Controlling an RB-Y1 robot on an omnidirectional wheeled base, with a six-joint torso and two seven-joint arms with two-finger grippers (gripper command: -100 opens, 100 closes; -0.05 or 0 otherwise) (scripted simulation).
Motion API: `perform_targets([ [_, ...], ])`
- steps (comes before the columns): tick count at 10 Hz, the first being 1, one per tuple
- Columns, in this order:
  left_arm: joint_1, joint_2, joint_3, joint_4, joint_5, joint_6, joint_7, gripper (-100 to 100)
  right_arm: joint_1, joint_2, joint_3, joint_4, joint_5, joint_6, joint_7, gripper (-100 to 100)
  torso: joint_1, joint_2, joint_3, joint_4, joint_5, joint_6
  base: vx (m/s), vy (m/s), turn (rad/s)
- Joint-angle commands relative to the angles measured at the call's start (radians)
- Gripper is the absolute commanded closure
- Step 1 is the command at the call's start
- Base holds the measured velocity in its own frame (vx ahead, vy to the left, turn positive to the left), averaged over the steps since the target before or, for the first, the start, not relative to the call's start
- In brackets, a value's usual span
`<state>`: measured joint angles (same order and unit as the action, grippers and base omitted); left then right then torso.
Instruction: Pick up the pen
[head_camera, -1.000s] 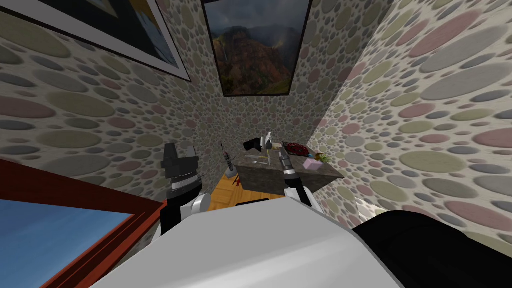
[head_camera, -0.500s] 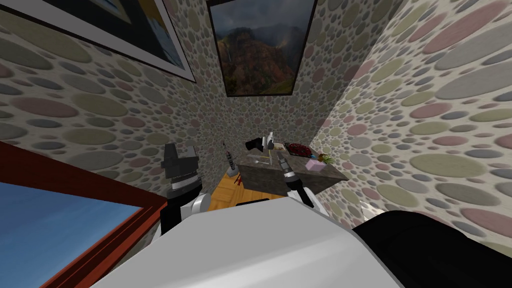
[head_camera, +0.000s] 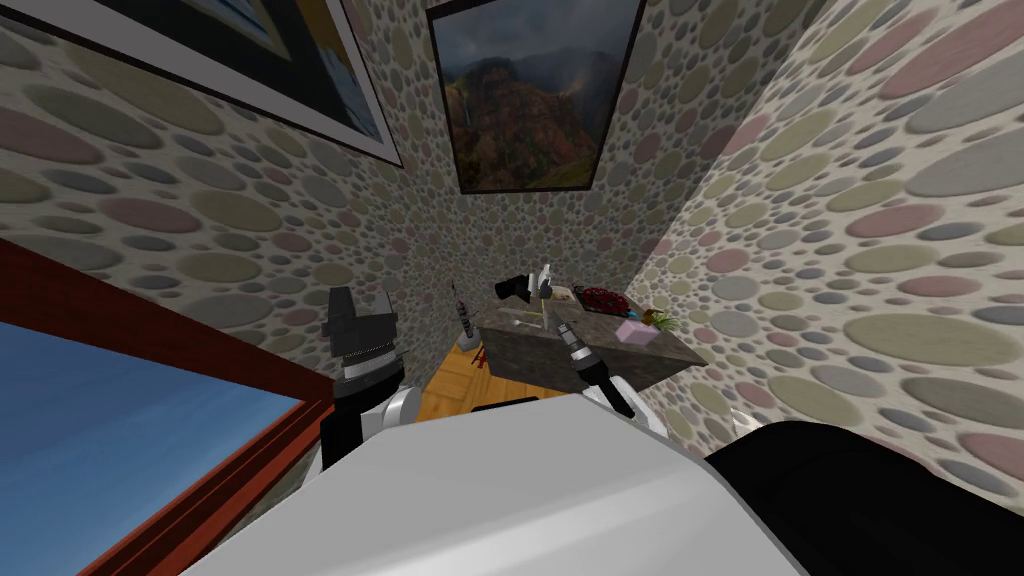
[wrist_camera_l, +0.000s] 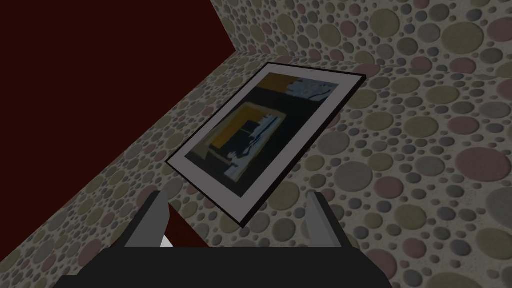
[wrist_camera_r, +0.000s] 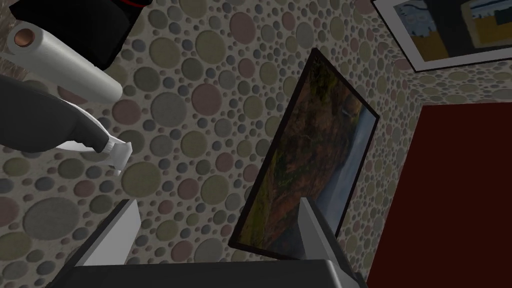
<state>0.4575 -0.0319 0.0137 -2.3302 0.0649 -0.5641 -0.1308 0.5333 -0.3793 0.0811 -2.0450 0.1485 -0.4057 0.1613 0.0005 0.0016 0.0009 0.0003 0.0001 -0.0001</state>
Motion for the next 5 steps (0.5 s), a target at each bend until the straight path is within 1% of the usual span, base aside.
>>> perform_targets([
  [1,0.000,0.000,0.000,0.000,0.000,0.000,0.000,0,0.000,-0.036,0.001,0.021,0.005,-0.010,0.002,-100,0.000,0.000,0.000,0.000,0.000,0.000,-0.020,0.011,0.035],
  [2,0.000,0.000,0.000,0.000,0.000,0.000,0.000,0,0.002,-0.074,0.007,0.052,0.017,-0.018,0.005,-100,0.000,0.000,0.000,0.000,0.000,0.000,-0.027,0.020,0.088],
  [3,0.000,0.000,0.000,0.000,0.000,0.000,0.000,0,0.002,-0.091,0.007,0.052,0.017,-0.018,0.005,-100,0.000,0.000,0.000,0.000,0.000,0.000,-0.026,0.018,0.042],
  [4,0.000,0.000,0.000,0.000,0.000,0.000,0.000,0,0.004,-0.127,0.012,0.084,0.030,-0.027,0.008,-100,0.000,0.000,0.000,0.000,0.000,0.000,-0.028,0.020,0.089],
  [5,0.000,0.000,0.000,0.000,0.000,0.000,0.000,0,0.004,-0.147,0.012,0.084,0.030,-0.027,0.008,-100,0.000,0.000,0.000,0.000,0.000,0.000,-0.024,0.016,0.045],
])
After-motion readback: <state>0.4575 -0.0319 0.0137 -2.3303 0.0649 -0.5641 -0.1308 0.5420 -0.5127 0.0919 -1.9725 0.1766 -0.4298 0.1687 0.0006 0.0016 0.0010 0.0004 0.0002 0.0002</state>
